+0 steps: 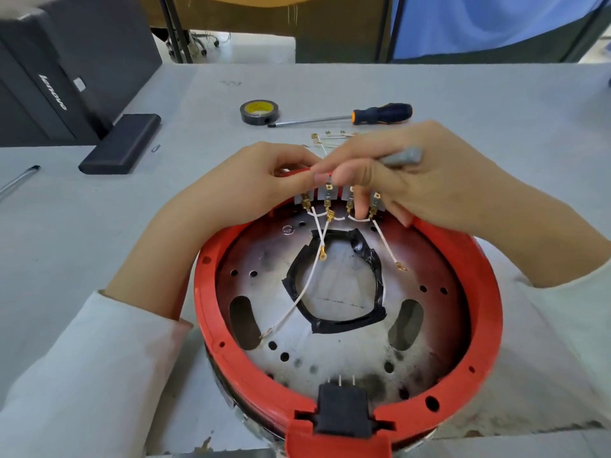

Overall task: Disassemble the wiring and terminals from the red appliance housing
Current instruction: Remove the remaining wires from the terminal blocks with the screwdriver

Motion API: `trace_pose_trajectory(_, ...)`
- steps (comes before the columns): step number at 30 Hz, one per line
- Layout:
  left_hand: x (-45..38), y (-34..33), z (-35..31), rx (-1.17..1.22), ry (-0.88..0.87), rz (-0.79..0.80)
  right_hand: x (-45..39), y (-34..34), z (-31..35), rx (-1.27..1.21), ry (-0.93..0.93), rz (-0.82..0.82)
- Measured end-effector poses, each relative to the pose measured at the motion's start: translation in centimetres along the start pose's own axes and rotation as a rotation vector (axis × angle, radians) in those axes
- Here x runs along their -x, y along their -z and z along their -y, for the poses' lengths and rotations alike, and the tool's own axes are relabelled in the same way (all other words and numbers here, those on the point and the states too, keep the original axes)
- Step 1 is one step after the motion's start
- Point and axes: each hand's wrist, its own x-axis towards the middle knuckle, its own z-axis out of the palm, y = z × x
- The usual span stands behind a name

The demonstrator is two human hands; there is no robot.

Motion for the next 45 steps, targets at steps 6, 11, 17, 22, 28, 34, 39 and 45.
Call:
trace_pose_trajectory(6, -0.2, -0.1, 0.3, -0.004, 0.021, -0.011, 1.1, -0.4, -0.3, 0.498, -0.008, 0.053)
trace_pose_trajectory(11, -0.2, -0.2, 0.3, 0.028, 0.015, -0.023, 1.1, -1.6, -0.6, 0.763, 0.099, 0.084)
trace_pose_trajectory(17, -0.2, -0.2, 0.5, 0.017, 0.034, -0.023, 0.9, -1.9, -1.0, 0.875, 0.188, 0.098)
trace_pose_trajectory(22, -0.2, -0.2, 0.5, 0.016, 0.034, -0.022, 1.0, -1.9, -1.1, 0.887, 0.148, 0.067)
trace_pose_trajectory(28, -0.2, -0.1, 0.5, 0.006, 0.044, -0.019, 1.2, -0.2, 0.1, 0.919, 0.156, -0.017)
trace_pose_trajectory(34, -0.1, 0.0, 0.4, 0.01, 0.071, -0.006, 1.2, 5.1, -1.2, 0.962, 0.084, -0.201)
trace_pose_trajectory(39, -0.1, -0.1, 0.3, 0.042, 0.082, 0.003, 0.6, 6.6, -5.1, 0.8, -0.186, -0.33)
trace_pose_trajectory(45, -0.2, -0.1, 0.2, 0.057, 0.087, 0.002, -2.4, 3.4, -8.5, 0.571, -0.48, -0.171)
